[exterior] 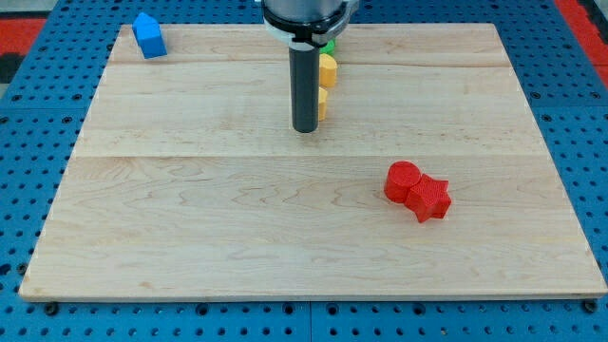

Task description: Move the red circle towards bottom of yellow hexagon

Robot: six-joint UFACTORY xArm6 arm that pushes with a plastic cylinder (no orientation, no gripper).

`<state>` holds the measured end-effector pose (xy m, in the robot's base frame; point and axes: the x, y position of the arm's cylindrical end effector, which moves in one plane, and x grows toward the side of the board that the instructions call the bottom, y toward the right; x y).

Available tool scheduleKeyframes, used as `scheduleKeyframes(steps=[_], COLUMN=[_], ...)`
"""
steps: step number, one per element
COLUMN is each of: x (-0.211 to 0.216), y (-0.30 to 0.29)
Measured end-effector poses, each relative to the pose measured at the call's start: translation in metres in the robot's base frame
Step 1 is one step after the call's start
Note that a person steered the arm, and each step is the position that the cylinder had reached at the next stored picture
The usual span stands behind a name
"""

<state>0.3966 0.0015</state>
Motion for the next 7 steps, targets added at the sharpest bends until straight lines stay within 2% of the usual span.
scheduleKeyframes(steps=[2,3,4,6,7], x=[-0.038,-0.014,-0.009,0.055,0.11], y=[0.02,0.034,0.069,0.183,0.193])
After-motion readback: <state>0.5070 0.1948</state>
